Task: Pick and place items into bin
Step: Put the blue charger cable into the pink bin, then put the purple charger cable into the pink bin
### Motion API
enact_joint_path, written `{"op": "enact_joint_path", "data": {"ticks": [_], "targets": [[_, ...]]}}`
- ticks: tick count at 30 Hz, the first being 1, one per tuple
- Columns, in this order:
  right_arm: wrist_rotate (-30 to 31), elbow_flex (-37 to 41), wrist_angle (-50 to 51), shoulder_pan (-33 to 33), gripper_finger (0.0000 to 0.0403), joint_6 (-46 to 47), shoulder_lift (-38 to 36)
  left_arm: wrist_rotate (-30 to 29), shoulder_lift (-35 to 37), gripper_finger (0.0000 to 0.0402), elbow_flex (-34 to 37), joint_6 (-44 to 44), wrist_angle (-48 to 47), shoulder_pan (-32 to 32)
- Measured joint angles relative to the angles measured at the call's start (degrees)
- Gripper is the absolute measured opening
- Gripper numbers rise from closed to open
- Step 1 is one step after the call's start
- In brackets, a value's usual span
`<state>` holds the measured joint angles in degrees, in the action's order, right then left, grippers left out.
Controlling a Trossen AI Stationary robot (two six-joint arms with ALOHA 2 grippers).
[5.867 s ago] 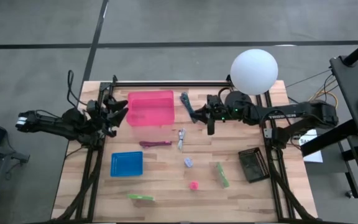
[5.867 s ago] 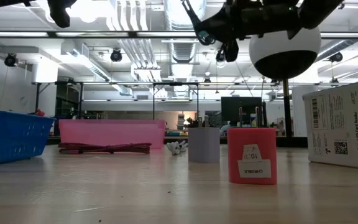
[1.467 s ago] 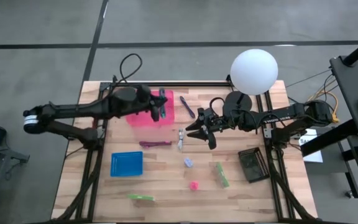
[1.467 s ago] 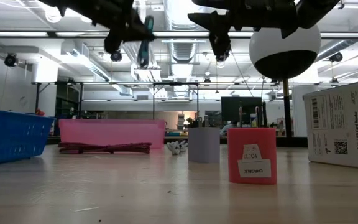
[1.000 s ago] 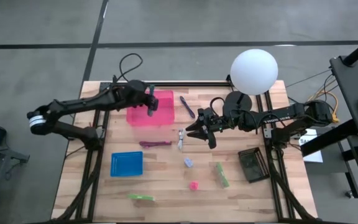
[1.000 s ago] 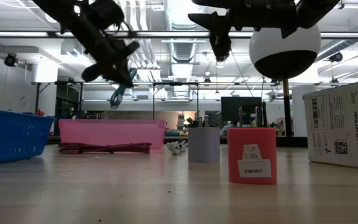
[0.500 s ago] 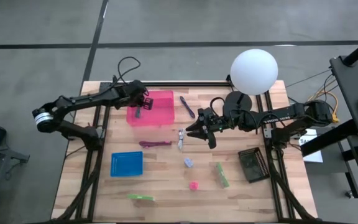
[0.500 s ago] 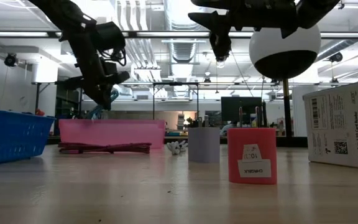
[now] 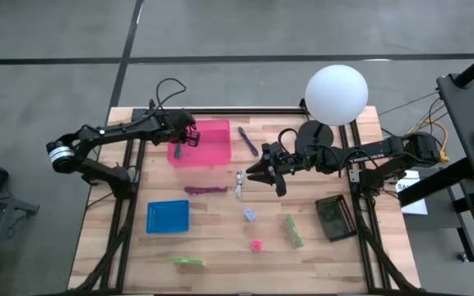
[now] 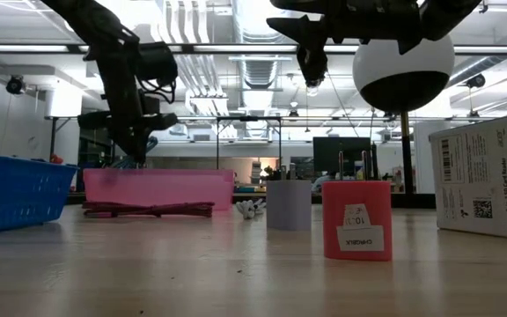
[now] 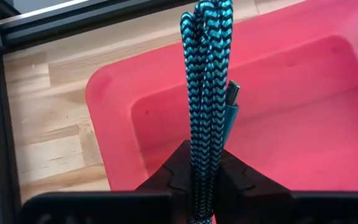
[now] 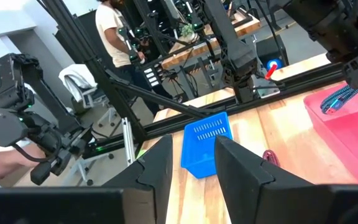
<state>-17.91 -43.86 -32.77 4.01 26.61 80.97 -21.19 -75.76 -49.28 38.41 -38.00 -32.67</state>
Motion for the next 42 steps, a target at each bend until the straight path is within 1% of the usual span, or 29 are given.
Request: {"op": "enact_joint_path", "data": {"ticks": [12, 19, 22, 25, 29, 31, 33, 35, 38, 40, 42], "targets": [[0.0, 0.0, 0.0, 0.0, 0.01, 0.0, 0.0, -0.1, 0.5, 0.0096, 0.0, -4.4, 0.0, 0.0], [0.0, 0.0, 0.0, 0.0, 0.0111, 0.0, 0.0, -0.1, 2.3, 0.0132, -0.1, -6.2, 0.5, 0.0], [0.0, 0.0, 0.0, 0.0, 0.0118, 0.0, 0.0, -0.2, 5.0, 0.0136, -0.1, -6.6, 4.7, 0.2], [0.3, 0.0, 0.0, 0.0, 0.0125, 0.0, 0.0, -0.1, 8.6, 0.0137, -0.1, -9.7, 10.8, 0.2], [4.7, 0.0, -0.2, 0.0, 0.0134, 0.0, 0.0, 0.4, 14.1, 0.0138, 0.0, -15.7, 21.2, 0.7], [6.0, 0.0, -1.7, 0.0, 0.0141, -1.0, 0.0, 3.9, 17.0, 0.0138, 0.0, -20.2, 25.8, 1.1], [6.4, 0.0, -3.5, -0.1, 0.0151, -2.8, 0.0, 9.5, 20.0, 0.0138, 0.0, -24.1, 29.5, 1.5], [9.1, 0.0, -3.6, -0.4, 0.0162, -4.2, 0.0, 15.4, 22.6, 0.0138, 0.0, -26.7, 32.8, 1.7], [17.1, -1.1, -0.1, -0.4, 0.018, -5.2, 0.0, 23.9, 25.9, 0.0138, 0.0, -28.3, 36.1, 1.8], [23.2, -2.6, 5.0, -0.3, 0.0192, -6.6, 0.0, 26.5, 27.7, 0.0138, 0.0, -28.4, 36.6, 1.7], [27.7, -4.6, 11.7, -0.3, 0.0204, -8.1, 0.0, 26.9, 29.0, 0.0138, 0.0, -28.3, 36.5, 1.8]]}}
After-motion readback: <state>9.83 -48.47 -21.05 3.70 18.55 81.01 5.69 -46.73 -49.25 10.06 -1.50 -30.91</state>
